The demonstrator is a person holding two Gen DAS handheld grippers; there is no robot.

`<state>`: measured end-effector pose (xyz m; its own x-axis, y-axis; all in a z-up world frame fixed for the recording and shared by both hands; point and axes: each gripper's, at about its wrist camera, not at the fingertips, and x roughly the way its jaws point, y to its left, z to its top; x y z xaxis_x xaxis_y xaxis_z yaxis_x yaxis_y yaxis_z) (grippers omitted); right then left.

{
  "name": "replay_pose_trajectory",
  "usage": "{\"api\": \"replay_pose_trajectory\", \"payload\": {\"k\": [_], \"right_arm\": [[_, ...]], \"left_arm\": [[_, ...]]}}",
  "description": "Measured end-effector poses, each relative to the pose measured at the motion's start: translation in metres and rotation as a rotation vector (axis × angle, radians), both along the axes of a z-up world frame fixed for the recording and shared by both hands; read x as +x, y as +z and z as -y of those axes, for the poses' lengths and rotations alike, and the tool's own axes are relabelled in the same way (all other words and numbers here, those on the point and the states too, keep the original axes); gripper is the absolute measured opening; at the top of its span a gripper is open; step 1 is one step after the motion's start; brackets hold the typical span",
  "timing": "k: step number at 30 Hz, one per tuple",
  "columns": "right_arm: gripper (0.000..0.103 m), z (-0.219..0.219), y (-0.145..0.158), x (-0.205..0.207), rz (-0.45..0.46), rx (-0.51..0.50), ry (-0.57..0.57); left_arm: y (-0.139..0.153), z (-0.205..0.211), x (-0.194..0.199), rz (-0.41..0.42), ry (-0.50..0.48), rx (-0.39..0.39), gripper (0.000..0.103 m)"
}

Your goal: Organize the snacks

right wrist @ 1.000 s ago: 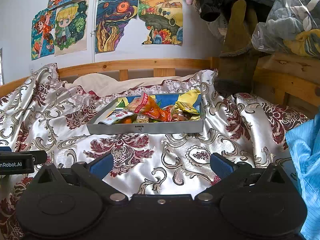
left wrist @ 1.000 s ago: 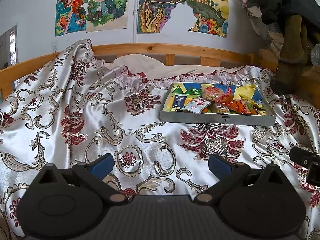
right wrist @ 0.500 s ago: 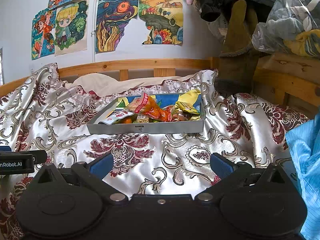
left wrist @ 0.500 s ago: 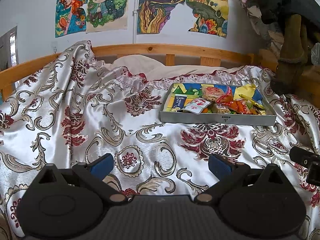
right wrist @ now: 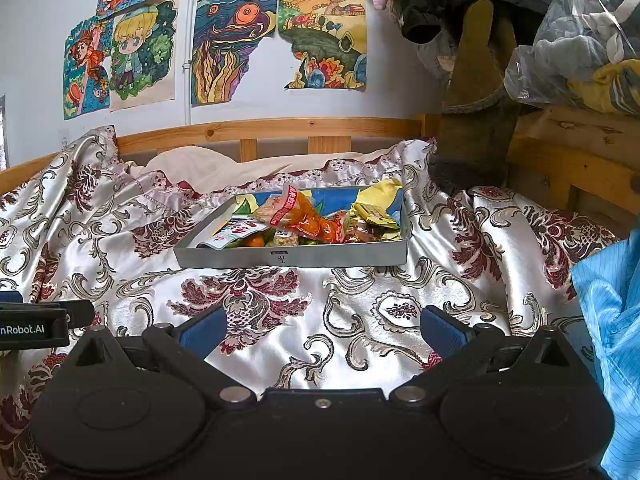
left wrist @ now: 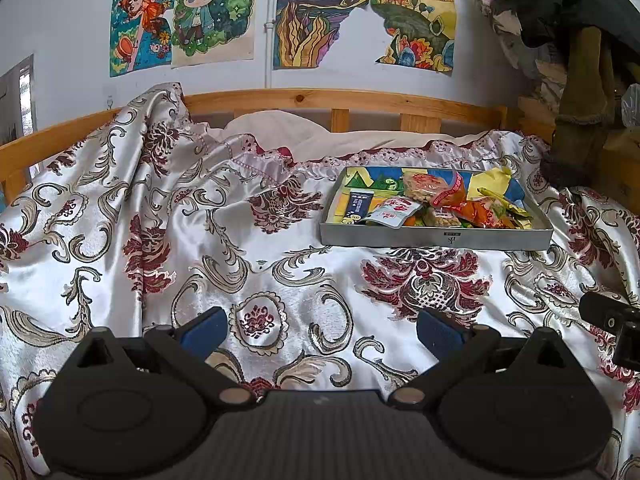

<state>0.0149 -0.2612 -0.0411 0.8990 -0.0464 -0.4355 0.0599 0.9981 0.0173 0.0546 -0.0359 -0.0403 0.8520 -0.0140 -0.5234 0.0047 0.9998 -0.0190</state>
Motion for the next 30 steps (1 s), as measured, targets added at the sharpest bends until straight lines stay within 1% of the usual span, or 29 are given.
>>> {"api": "replay_pose_trajectory", "payload": {"k": [30], "right_arm": [[0.102, -0.0005, -0.0003, 0.0, -0.001, 0.0, 0.0]], "left_arm": [[-0.0008, 0.0001, -0.0002, -0.008, -0.011, 0.013, 0.103]]}}
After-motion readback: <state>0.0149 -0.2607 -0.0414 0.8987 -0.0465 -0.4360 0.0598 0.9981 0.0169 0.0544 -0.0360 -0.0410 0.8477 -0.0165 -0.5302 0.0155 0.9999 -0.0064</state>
